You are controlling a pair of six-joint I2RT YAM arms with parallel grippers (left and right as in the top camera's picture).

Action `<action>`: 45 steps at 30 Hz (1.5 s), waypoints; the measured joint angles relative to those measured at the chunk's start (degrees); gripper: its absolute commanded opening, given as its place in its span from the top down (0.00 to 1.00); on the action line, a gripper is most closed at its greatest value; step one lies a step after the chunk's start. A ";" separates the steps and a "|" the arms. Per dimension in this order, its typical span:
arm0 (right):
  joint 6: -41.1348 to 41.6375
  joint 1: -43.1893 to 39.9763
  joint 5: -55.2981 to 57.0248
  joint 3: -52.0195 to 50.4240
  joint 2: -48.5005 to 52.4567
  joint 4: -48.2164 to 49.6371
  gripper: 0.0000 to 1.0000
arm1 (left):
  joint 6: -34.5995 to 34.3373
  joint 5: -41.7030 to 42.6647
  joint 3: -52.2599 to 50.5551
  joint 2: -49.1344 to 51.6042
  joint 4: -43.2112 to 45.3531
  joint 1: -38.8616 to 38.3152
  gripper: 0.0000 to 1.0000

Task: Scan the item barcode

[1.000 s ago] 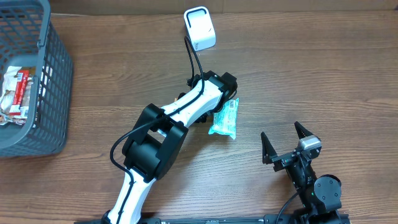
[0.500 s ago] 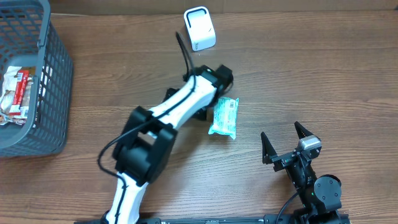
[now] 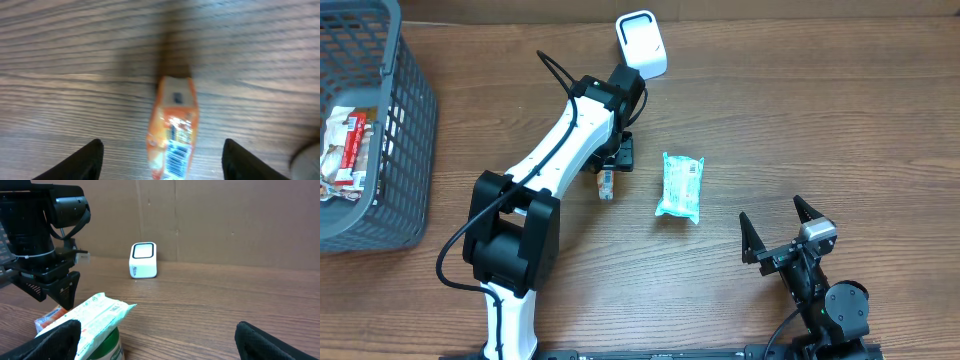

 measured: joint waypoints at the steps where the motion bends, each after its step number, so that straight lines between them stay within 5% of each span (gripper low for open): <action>1: 0.00 0.00 0.00 0.00 0.00 0.00 0.00 | 0.50 0.50 0.00 0.00 0.00 0.00 0.31; 12: -0.02 0.00 0.00 0.00 0.00 0.00 0.00 | 2.64 1.73 -4.04 0.00 4.17 -0.55 0.30; 14: 0.00 0.00 0.00 0.00 0.00 0.02 0.00 | 2.75 1.73 -5.90 0.00 5.53 -0.55 0.36; 17: 0.00 0.00 -0.02 0.00 0.00 0.00 0.00 | 2.80 1.64 -8.41 0.00 7.96 -0.55 0.62; 27: -0.04 0.00 -0.02 0.00 0.00 0.02 0.00 | 2.99 1.73 -9.90 0.00 10.10 -0.55 0.77; 30: 0.00 0.00 0.00 0.00 0.00 0.04 0.00 | 2.99 1.73 -9.90 0.00 10.10 -0.55 0.74; 33: -0.02 0.00 0.00 0.00 0.00 0.00 0.00 | 3.34 1.68 -9.90 0.00 10.08 -0.55 0.54; 45: 0.00 0.00 -0.02 0.00 0.00 0.00 0.00 | 2.99 1.73 -11.34 0.00 11.85 -0.55 0.65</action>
